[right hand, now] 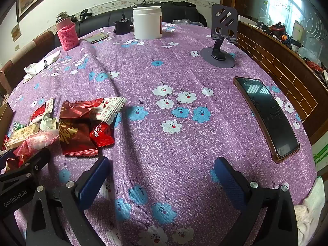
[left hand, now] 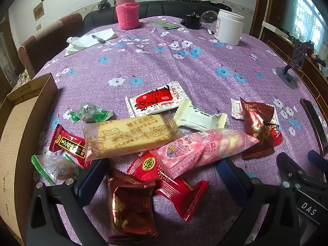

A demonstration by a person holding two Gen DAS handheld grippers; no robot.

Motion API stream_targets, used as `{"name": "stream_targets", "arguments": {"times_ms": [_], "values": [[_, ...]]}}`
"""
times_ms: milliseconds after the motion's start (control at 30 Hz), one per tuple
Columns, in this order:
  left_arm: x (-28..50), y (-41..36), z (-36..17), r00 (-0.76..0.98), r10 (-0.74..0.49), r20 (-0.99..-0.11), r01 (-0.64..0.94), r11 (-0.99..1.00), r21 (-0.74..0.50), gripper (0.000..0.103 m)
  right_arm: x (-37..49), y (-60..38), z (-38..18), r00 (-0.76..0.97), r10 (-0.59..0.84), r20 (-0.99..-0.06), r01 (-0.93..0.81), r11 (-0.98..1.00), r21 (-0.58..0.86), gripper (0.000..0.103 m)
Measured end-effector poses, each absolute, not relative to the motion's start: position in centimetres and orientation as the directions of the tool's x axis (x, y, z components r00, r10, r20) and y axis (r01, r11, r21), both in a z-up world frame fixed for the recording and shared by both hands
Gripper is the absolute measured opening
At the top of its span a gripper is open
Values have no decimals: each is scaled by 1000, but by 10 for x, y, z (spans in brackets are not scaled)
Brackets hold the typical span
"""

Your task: Organize snacks

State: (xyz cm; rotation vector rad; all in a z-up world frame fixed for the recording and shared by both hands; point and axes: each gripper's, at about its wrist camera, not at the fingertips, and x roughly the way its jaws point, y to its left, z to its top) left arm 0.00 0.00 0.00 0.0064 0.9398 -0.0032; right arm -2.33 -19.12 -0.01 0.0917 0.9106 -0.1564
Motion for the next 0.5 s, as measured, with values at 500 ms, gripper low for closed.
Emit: {"name": "stream_targets", "arguments": {"times_ms": [500], "values": [[0,0,0,589,0,-808,6,1000,4,103,-23,-191,0,603,-97,-792,177,984,13,102]]}}
